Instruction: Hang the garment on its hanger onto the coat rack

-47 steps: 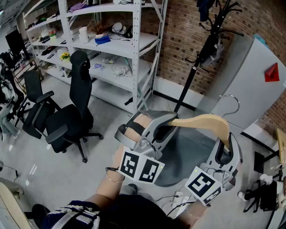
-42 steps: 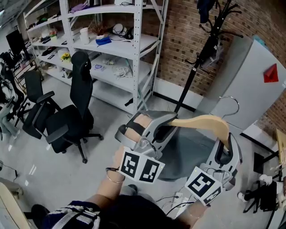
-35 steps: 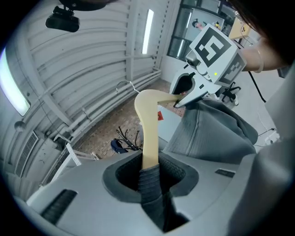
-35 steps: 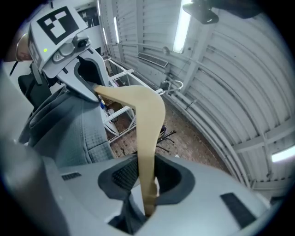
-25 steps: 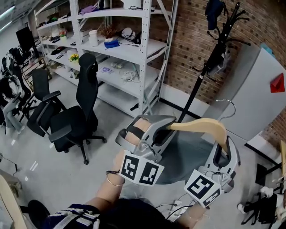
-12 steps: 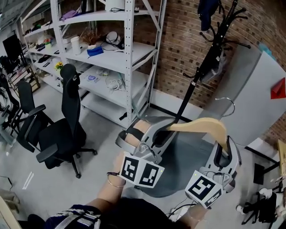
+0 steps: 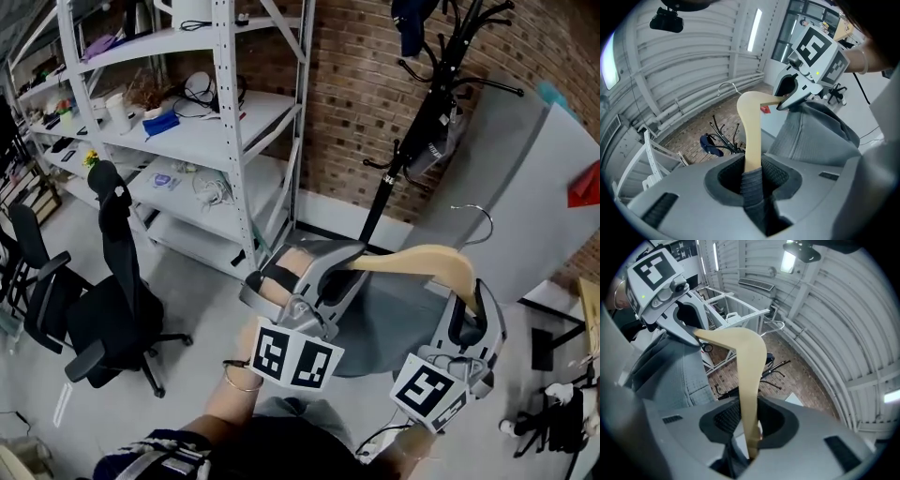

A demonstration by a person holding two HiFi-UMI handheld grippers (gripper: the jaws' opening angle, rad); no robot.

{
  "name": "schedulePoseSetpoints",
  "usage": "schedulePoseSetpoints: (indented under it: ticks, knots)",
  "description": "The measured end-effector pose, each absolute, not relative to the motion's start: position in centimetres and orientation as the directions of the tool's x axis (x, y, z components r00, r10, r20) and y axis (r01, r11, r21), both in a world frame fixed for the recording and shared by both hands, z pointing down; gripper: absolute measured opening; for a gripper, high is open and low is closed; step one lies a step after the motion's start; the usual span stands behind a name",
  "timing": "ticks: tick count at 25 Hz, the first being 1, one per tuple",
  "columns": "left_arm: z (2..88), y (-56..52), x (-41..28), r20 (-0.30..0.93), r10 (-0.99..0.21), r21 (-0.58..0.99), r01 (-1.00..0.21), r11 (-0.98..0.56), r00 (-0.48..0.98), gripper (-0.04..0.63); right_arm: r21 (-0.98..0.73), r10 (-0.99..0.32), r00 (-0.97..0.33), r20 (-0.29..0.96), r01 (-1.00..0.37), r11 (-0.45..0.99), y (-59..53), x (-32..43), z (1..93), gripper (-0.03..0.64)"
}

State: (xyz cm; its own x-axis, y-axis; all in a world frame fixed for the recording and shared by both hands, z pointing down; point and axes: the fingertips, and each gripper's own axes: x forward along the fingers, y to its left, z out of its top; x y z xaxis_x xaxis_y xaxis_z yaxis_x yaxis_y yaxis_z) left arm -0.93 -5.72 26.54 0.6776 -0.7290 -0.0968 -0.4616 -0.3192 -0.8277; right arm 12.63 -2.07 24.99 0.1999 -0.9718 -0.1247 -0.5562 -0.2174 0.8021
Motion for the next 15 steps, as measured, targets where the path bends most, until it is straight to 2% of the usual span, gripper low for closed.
schedulePoseSetpoints:
  ticks: [15]
  knots:
    - [27.0,-19.0,6.0,-0.071,-0.737,-0.836,-0.443,-0.324,0.672,0.095,0.787,-0.978,0.181,-0.106,-0.585,-0.194,-15.5,19.6,25.6,0.100]
